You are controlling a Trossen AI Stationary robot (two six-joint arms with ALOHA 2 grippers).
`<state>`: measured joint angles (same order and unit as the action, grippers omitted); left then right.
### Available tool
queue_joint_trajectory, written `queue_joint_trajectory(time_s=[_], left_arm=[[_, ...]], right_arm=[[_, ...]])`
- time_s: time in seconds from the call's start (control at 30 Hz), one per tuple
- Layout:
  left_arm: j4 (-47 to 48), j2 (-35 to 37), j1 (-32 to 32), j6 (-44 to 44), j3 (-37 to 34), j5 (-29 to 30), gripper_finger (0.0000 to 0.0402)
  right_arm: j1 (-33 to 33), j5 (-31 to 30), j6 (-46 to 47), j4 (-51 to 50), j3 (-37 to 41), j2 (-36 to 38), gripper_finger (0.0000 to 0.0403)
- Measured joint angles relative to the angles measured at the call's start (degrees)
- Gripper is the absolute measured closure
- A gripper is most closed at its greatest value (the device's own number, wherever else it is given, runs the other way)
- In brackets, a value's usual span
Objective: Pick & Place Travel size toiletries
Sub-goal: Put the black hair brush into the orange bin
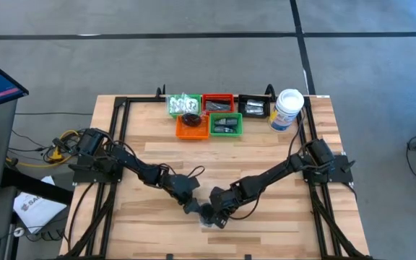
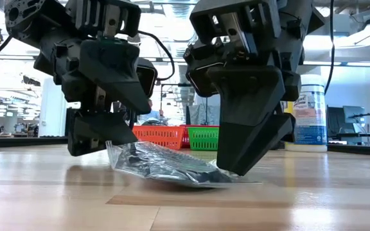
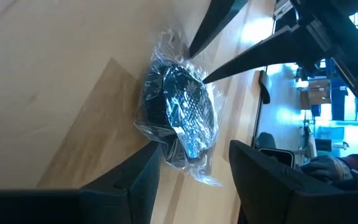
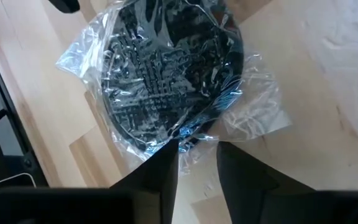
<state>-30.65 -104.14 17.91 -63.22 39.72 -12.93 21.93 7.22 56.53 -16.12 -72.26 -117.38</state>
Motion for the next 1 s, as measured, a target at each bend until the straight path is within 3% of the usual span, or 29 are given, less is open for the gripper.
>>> queue_joint_trajectory(time_s=[0.13,0.33,0.6,0.8,1.0], left_arm=[[-0.24,-1.36,0.0,-0.53,0.22,0.48,0.0227],[-1.39,-5.4,0.02,-4.53,0.94,-0.55,0.0276],[0.01,-4.09,-0.67,-3.29,0.62,1.6,0.0319],[2.12,-3.55,-1.27,-3.65,0.6,1.97,0.0393],[4.06,-2.89,-1.27,-3.13,0.57,2.0,0.0401]], right_arm=[[0.0,-0.09,-0.05,0.11,0.01,-0.03,0.0314],[0.0,-0.02,-0.11,-0.05,0.03,-0.04,0.0327],[0.17,0.04,-0.07,-0.05,0.03,-0.04,0.0328],[0.15,0.01,-0.04,0.0,0.03,-0.04,0.0328],[0.15,-0.09,-0.09,0.13,0.03,-0.04,0.0328]])
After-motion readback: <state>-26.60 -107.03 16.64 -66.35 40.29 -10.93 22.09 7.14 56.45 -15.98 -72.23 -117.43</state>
